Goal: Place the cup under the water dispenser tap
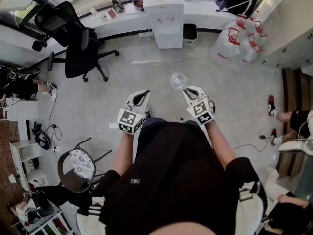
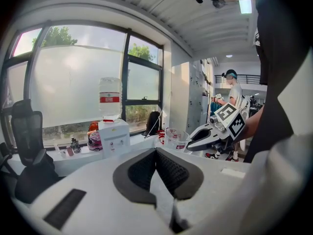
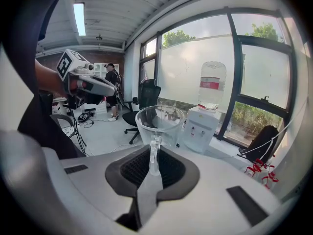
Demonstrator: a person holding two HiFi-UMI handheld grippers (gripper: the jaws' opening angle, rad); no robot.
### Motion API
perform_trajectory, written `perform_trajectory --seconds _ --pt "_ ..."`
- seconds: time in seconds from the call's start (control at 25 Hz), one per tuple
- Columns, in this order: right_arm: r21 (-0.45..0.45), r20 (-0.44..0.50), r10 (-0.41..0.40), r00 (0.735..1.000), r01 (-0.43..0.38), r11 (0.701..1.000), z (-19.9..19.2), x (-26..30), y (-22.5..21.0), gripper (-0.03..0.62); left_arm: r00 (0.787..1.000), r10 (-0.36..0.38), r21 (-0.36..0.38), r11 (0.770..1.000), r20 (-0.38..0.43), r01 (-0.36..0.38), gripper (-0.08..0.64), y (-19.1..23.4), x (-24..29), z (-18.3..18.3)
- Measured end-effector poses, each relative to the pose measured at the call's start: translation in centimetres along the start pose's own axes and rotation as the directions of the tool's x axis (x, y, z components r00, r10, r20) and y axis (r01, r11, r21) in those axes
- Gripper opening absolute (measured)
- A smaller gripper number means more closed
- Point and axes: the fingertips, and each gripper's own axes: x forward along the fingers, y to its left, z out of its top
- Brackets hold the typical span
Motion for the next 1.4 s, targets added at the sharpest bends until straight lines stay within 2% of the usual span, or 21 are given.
perform_trajectory --seconds 0.32,0.52,0.72,1.08,1.4 --pt "0.02 -0.009 -0.038 0.999 0.038 0.999 0.6 1.3 -1.6 0.026 0.999 -0.046 0.021 0.999 0.003 0.046 0.0 1.6 2.1 1.1" --pt "0.038 -0.028 -0.068 0.997 0.069 0.997 1.2 3.7 -2.7 0.026 0.996 -0.087 0.016 0.996 0.004 0.087 0.0 4.5 4.0 0.9" --pt "0.082 -0.064 -0.123 0.99 0.128 0.988 3.1 7.4 -3.8 0.026 0.989 -0.147 0.018 0.989 -0.005 0.147 0.0 9.4 5.4 1.1" --pt "0.141 -0.083 -0.199 0.977 0.209 0.968 9.2 15.8 -5.8 0.026 0.975 -0.222 0.033 0.975 -0.005 0.222 0.0 21.8 8.1 3.4" --pt "0.153 -0.12 -0.212 0.97 0.229 0.961 12.5 21.9 -5.8 0.026 0.957 -0.29 0.034 0.957 0.0 0.289 0.0 28.2 10.1 3.9"
